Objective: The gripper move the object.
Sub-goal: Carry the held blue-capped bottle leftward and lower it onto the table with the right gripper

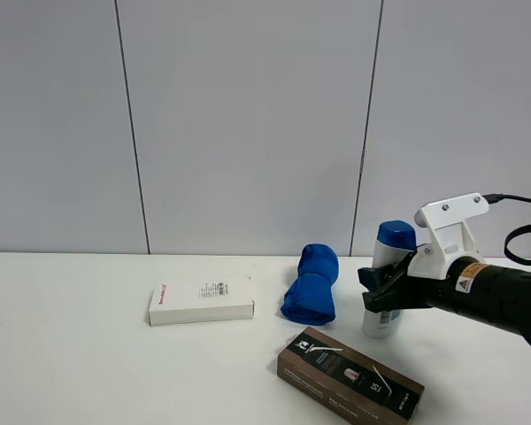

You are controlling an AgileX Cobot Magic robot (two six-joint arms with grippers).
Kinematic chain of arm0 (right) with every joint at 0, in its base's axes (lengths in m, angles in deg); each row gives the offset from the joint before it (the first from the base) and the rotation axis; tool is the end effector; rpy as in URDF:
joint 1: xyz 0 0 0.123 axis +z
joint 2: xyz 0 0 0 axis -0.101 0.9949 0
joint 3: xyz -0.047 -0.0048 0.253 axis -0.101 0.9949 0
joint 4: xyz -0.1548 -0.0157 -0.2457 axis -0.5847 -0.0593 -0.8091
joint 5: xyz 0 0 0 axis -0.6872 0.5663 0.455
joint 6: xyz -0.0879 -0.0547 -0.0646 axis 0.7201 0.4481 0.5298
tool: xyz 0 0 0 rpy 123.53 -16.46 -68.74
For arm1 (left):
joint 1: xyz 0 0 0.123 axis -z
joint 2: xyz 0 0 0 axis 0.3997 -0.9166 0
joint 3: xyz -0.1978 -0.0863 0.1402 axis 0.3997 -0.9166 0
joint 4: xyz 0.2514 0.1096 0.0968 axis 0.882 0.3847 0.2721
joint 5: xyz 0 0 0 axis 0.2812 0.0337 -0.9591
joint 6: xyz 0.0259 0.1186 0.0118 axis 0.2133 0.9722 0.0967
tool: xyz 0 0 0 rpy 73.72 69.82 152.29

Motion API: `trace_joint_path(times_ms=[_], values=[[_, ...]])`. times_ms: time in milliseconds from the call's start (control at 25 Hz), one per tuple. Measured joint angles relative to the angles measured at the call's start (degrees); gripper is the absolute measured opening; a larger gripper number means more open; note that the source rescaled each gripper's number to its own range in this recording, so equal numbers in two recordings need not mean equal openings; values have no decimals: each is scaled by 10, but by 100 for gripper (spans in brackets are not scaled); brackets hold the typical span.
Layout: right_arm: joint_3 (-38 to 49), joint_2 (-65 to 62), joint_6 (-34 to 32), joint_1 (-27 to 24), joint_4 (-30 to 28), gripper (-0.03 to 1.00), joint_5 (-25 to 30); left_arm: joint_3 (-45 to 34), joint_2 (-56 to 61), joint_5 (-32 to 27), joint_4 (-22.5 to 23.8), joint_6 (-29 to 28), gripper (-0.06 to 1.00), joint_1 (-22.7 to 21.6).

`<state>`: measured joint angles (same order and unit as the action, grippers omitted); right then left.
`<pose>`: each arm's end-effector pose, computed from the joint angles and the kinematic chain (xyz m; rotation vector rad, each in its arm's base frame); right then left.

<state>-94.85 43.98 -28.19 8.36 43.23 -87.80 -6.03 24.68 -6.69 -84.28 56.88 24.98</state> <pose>0.3364 0.0990 0.0279 -0.5226 1.7806 0.1094 0.0837 -0.0002 0.2858 0.0564 2.0273 0.0261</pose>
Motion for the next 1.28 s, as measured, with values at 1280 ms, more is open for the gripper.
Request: trace_joint_path(times_ms=[1280], values=[[-415, -169, -117, 228, -100, 1, 509, 0, 0, 0, 0, 0, 100, 0]])
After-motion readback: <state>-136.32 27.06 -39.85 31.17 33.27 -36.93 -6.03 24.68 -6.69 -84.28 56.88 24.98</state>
